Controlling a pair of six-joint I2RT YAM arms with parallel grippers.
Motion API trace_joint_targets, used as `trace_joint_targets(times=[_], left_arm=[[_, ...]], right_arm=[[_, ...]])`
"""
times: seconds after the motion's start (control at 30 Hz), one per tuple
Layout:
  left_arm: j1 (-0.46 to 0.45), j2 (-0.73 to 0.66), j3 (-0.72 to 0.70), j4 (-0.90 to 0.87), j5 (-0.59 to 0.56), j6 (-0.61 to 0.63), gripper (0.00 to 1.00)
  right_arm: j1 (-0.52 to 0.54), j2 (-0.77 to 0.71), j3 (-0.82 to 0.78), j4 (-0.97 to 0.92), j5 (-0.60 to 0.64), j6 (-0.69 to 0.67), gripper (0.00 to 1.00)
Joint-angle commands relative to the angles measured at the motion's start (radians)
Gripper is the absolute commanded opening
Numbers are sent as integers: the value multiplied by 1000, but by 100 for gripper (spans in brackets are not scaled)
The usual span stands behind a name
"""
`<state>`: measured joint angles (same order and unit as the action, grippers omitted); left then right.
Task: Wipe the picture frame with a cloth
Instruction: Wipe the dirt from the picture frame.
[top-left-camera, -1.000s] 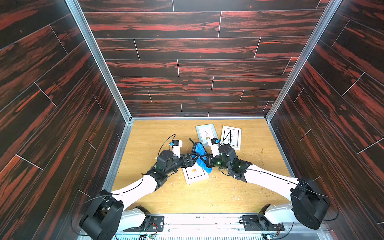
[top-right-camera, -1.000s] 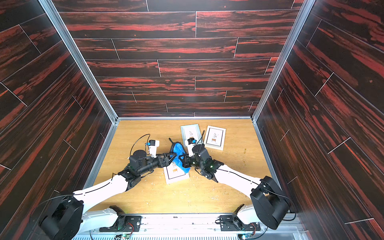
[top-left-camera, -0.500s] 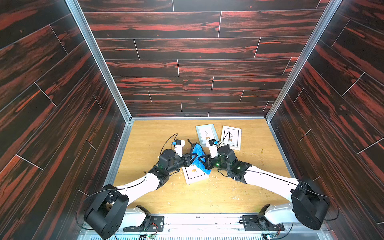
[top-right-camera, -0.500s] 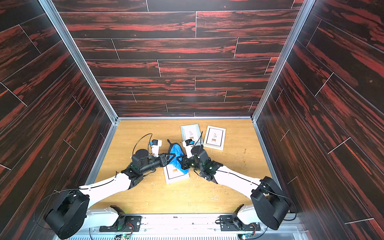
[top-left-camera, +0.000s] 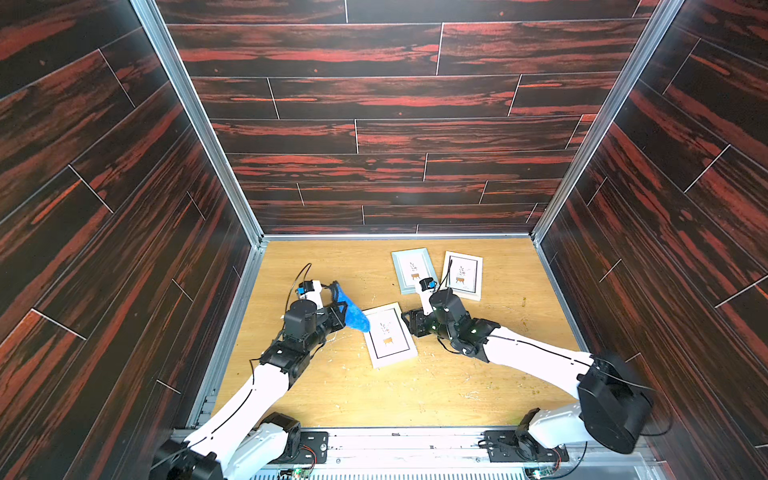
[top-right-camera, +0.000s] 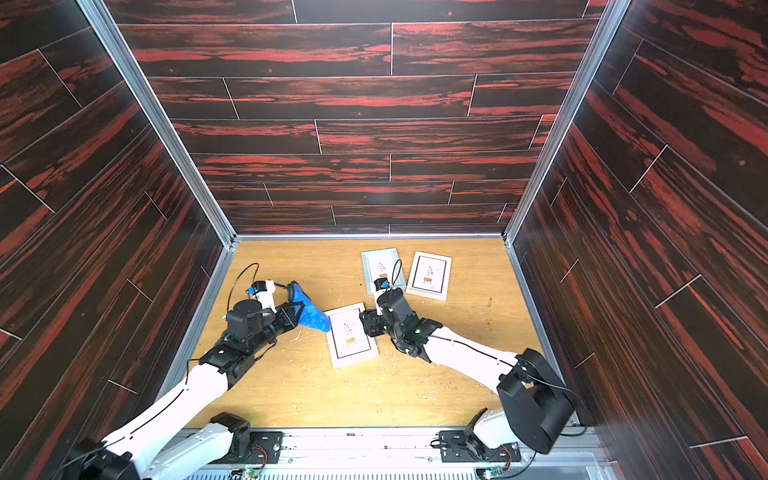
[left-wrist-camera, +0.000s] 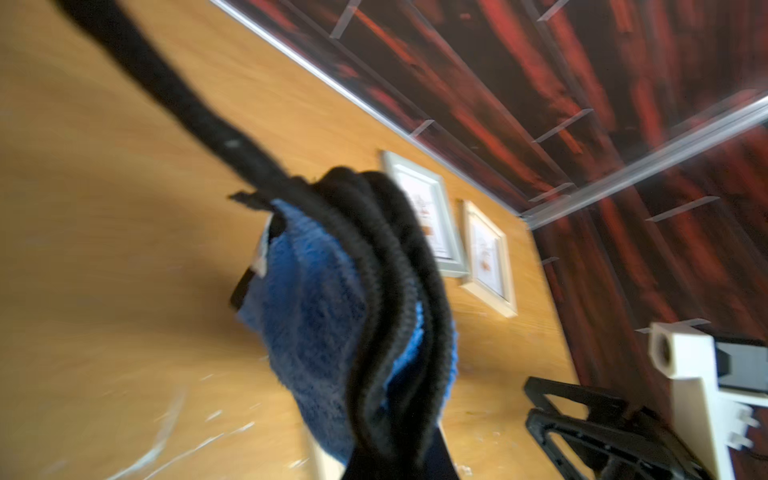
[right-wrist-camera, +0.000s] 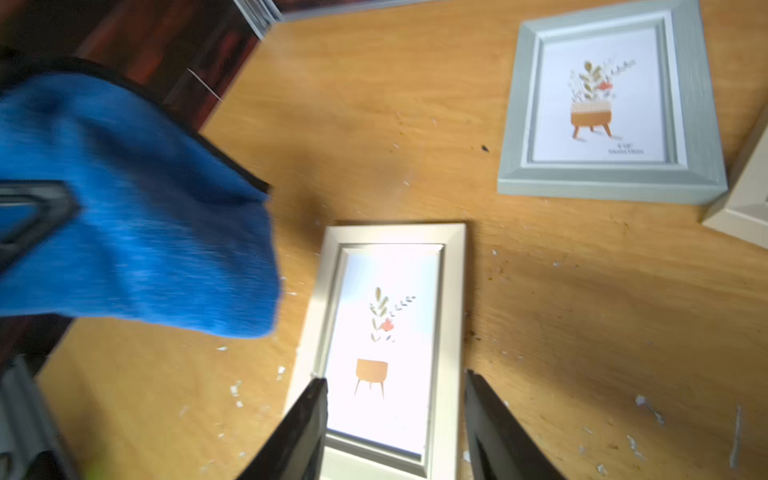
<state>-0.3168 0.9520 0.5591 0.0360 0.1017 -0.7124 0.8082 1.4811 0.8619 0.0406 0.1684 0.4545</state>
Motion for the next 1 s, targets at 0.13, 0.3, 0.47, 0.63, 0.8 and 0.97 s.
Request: trace_joint_targets(times=[0.13, 0.3, 0.47, 0.63, 0.8, 0.97], left_arm=[[21, 118, 128, -319, -194, 110, 0], [17, 319, 191, -278, -29, 112, 0], [-18, 466, 227, -190, 58, 83, 0], [-98, 599, 298, -146, 91, 59, 0], [-130, 745, 361, -93, 123, 26, 0], [-166, 909, 466, -77, 176, 2, 0]], right_arm=[[6, 133, 10, -74, 21, 11, 57], [31, 200, 17, -81, 37, 20, 58], [47, 257, 21, -76, 41, 31, 58], [68, 299, 36, -86, 60, 31, 52], [85, 313, 37, -94, 84, 37, 37], [103, 322, 43, -94, 87, 51, 22]])
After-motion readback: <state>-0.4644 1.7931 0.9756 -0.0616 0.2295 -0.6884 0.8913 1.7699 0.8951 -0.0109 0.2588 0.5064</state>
